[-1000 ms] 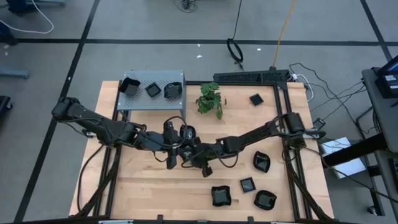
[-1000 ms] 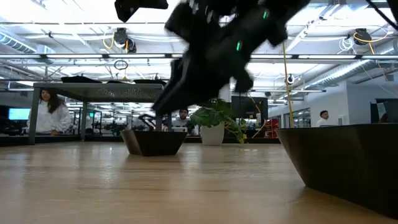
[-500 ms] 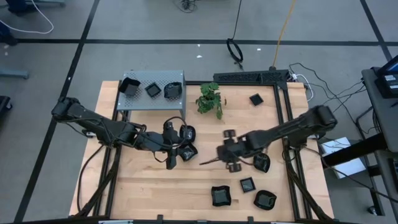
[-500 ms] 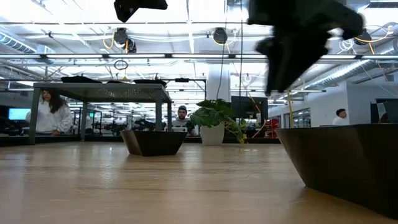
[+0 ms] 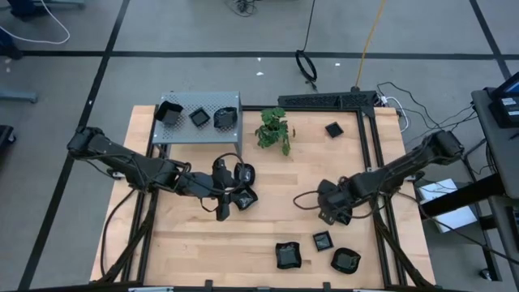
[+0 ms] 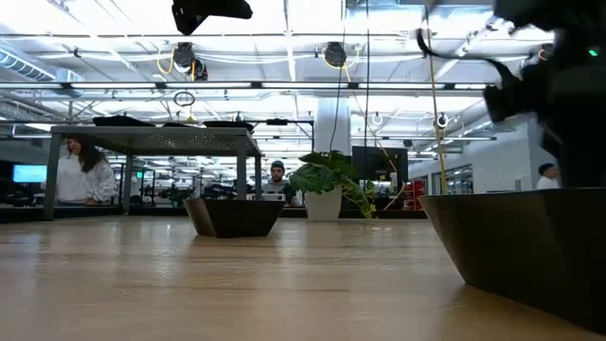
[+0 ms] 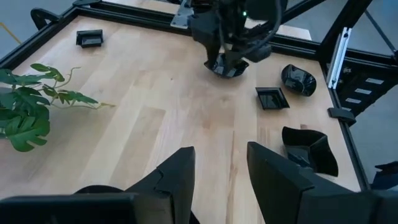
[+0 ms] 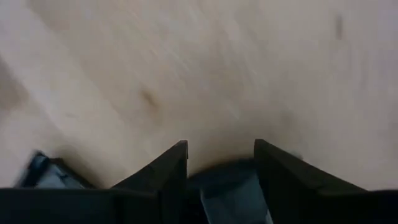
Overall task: Pick & Place Mini shaped plates
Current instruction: Move the leaf-shaped plate to the center of the table, then move the square plate to the center of the table
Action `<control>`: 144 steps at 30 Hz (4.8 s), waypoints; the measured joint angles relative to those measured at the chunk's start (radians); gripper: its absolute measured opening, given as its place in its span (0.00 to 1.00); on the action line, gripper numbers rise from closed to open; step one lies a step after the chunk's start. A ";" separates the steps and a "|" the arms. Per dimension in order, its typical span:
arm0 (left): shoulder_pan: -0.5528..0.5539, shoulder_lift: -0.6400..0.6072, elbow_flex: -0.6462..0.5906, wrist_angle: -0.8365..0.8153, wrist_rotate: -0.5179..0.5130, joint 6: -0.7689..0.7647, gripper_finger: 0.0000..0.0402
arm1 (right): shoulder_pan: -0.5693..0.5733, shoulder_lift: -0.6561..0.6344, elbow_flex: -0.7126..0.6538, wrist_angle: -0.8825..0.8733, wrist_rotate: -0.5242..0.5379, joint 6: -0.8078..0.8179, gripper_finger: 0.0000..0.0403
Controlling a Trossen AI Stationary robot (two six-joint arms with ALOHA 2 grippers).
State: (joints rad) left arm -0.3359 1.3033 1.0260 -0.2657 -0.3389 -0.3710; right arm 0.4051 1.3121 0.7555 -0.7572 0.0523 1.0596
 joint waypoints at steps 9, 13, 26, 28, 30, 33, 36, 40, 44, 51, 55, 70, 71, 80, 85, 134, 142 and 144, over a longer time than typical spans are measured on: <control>0.001 0.000 0.000 0.000 0.000 0.010 0.37 | 0.023 0.000 -0.052 0.008 0.008 0.078 0.43; 0.001 0.000 0.000 -0.001 0.000 0.010 0.37 | 0.020 0.000 -0.053 0.004 0.027 0.048 0.43; 0.000 0.000 0.000 -0.001 0.000 0.009 0.37 | 0.025 0.000 -0.053 -0.047 -0.058 -0.049 0.41; 0.000 0.000 0.000 -0.001 0.000 0.009 0.37 | 0.031 0.000 -0.053 -0.057 -0.054 -0.048 0.41; 0.000 0.000 0.000 -0.001 0.000 0.009 0.37 | 0.035 0.004 -0.053 -0.059 -0.053 -0.049 0.41; 0.000 0.000 0.000 -0.001 0.000 0.009 0.37 | 0.035 0.022 -0.053 -0.068 -0.052 -0.057 0.40; 0.000 0.000 0.000 -0.001 0.000 0.009 0.37 | 0.035 0.050 -0.053 -0.102 -0.052 -0.088 0.38; 0.000 0.000 0.000 -0.001 0.000 0.008 0.37 | 0.035 0.084 -0.053 -0.119 -0.051 -0.133 0.31; 0.000 0.000 0.000 -0.002 0.000 0.008 0.37 | 0.035 0.094 -0.052 -0.114 -0.052 -0.181 0.20; 0.000 0.000 0.000 -0.002 0.000 0.008 0.37 | 0.035 0.090 -0.050 -0.111 -0.053 -0.263 0.01; 0.000 0.000 0.000 -0.001 0.000 0.008 0.37 | 0.034 0.090 -0.041 -0.097 -0.037 -0.317 0.01; 0.001 0.000 0.000 -0.001 -0.003 0.008 0.37 | -0.069 0.138 0.012 0.433 0.156 -0.815 0.00; 0.001 0.000 0.000 -0.001 -0.003 0.008 0.37 | -0.089 0.156 0.012 0.487 0.156 -0.853 0.00; 0.001 0.000 0.000 -0.001 -0.003 0.008 0.37 | -0.219 0.375 0.064 0.845 0.156 -1.120 0.00; 0.001 0.000 0.000 0.000 -0.003 0.008 0.37 | -0.225 0.501 0.199 0.878 0.153 -1.246 0.00; 0.001 0.000 0.000 -0.023 -0.003 -0.001 0.37 | -0.198 0.537 0.478 0.545 0.160 -1.281 0.39; 0.001 0.000 0.000 -0.023 -0.003 0.000 0.37 | -0.174 0.305 0.400 0.277 0.161 -1.119 0.36; 0.001 0.000 0.000 -0.023 -0.003 -0.001 0.37 | -0.177 0.235 0.337 0.268 0.166 -1.084 0.35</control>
State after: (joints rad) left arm -0.3351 1.3029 1.0260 -0.2882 -0.3424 -0.3716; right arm 0.2279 1.5471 1.0921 -0.4893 0.2179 -0.0246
